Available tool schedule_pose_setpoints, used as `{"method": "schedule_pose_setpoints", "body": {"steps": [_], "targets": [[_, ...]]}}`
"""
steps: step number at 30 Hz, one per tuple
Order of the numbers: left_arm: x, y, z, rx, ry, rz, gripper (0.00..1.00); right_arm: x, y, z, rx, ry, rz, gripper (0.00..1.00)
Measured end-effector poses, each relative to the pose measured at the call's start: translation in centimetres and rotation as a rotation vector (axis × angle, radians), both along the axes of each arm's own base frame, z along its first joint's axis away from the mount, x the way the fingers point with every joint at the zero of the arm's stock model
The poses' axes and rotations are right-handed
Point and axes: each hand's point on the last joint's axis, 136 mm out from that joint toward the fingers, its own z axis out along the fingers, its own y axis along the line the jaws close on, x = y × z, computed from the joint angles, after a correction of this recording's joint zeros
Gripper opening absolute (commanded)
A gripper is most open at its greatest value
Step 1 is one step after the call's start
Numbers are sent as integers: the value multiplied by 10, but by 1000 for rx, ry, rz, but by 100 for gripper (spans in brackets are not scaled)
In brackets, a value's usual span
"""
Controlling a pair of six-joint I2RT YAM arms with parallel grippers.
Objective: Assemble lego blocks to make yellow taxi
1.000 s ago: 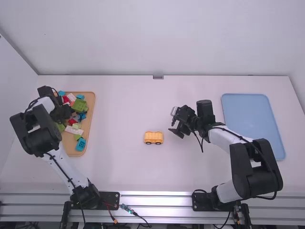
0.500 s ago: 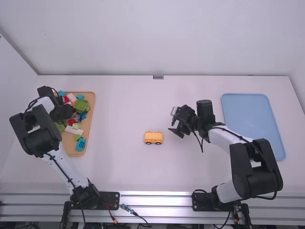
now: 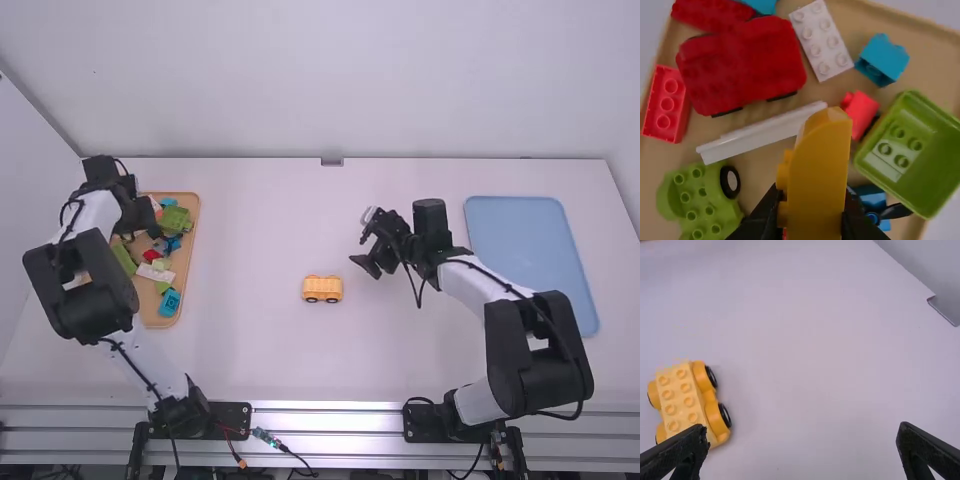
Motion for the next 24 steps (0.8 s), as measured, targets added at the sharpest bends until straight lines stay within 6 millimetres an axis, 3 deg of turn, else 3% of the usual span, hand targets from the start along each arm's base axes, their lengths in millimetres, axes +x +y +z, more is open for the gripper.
{"method": "schedule_pose_setpoints", "body": {"steps": [8, 12, 17, 18, 24], "targets": [[0, -39, 1, 96, -27, -112, 2, 2, 1, 5, 35, 76, -48, 99], [-3, -72, 15, 164, -87, -256, 2, 10, 4, 19, 91, 110, -86, 99], [-9, -150, 44, 298, -165, -616, 2, 13, 15, 45, 197, 212, -103, 99], [-11, -180, 52, 344, -199, -728, 2, 10, 19, 51, 223, 249, -92, 99], [-34, -285, 74, 507, -324, -1102, 2, -5, 32, 71, 316, 341, -4, 99]]}}
